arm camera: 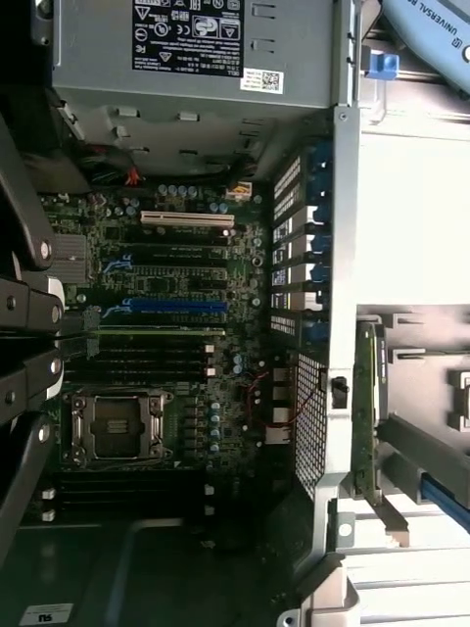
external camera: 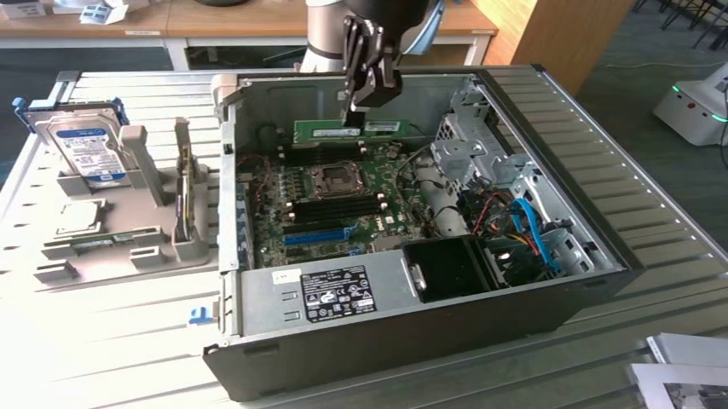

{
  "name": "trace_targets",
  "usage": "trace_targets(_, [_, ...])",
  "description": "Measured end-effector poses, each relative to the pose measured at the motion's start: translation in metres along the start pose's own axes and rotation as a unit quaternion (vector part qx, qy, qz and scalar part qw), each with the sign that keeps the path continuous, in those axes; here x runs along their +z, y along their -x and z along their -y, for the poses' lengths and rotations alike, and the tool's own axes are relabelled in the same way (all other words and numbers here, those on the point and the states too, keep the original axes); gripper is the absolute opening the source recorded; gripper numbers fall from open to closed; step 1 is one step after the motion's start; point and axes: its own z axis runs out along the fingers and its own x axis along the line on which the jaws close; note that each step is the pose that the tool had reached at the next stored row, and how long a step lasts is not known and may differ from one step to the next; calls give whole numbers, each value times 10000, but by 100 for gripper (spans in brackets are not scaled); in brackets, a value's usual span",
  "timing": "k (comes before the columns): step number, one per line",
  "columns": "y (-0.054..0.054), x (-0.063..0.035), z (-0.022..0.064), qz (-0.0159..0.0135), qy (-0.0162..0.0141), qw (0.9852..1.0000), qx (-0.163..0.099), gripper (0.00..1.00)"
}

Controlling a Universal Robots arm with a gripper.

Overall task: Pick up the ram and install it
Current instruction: 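Pick up the ram and move it above insertion slot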

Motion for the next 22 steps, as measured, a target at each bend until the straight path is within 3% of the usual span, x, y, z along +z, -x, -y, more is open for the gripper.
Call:
trace_targets(8, [23, -8, 66, -1, 1, 10000, -6, 12])
trace_targets(22, [239, -5, 89, -1, 0, 10000, -7, 12])
